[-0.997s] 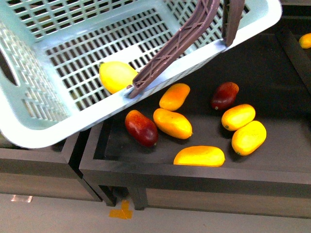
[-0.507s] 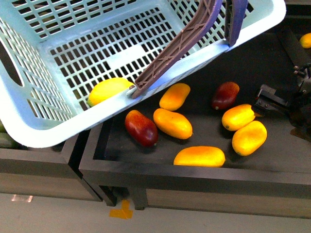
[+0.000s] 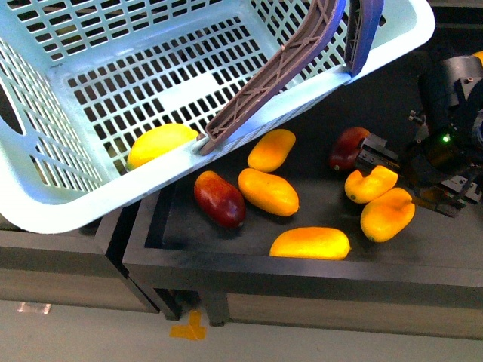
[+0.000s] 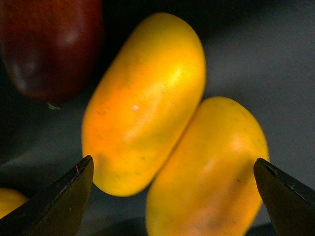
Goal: Pick lemon and mango into basket
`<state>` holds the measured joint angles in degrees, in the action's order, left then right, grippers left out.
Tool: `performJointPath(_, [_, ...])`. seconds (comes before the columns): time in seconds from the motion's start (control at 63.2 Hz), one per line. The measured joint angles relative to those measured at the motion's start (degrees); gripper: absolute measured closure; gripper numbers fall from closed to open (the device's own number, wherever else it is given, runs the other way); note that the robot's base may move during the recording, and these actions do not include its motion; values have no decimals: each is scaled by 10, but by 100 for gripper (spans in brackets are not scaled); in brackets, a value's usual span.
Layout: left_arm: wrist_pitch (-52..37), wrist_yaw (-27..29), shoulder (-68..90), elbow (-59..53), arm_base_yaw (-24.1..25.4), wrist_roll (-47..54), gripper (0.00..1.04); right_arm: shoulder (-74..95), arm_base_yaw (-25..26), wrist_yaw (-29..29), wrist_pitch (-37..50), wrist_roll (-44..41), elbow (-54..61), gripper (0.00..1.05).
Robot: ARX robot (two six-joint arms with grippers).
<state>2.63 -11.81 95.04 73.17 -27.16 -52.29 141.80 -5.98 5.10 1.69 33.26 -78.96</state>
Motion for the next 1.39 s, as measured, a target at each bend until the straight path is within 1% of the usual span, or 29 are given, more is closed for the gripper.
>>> performJointPath(0.412, [0,-2,0,0,0,0,90,74,-8,8,-62,5,-145,9])
performJointPath(0.697, [0,-1,0,0,0,0,90,113,-13,9,-96,3,-212,9])
performJointPath(1.013, [0,-2,0,0,0,0,90,116,-9,-7,-84,3,-202,9])
performJointPath(1.393, [0,0,0,0,0,0,90,131,-2,-4,-87,-1,-180,9])
